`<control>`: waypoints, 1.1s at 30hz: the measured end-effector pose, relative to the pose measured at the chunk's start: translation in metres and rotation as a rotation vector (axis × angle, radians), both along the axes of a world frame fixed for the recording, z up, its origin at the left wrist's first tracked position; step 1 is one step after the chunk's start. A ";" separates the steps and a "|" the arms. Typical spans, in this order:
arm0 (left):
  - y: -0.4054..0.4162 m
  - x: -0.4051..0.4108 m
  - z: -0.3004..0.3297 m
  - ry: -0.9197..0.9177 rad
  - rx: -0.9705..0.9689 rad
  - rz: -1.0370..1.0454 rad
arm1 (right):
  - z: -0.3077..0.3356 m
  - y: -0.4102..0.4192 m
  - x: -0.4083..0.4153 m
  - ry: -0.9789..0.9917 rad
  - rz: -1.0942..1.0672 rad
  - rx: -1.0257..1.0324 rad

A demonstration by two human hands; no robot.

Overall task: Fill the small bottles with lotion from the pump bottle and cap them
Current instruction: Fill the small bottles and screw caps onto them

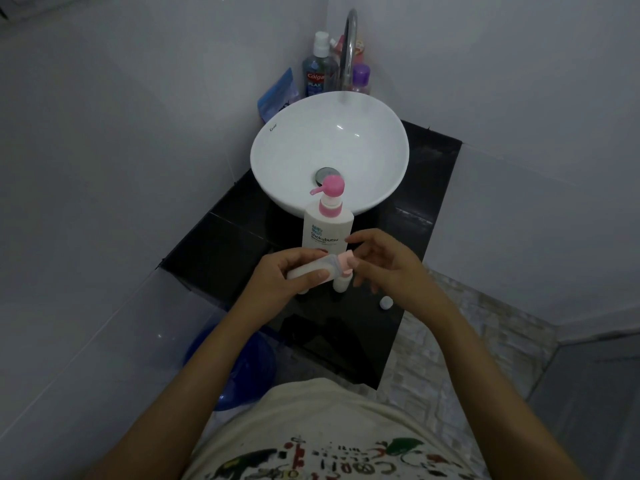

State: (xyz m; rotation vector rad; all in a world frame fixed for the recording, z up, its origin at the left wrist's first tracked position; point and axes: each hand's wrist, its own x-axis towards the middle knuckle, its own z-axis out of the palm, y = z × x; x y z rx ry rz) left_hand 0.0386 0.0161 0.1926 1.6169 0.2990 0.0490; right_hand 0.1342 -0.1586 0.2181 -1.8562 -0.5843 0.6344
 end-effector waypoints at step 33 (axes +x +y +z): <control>0.013 -0.001 -0.028 -0.018 0.103 0.074 | -0.023 0.015 -0.002 -0.450 -0.107 -0.150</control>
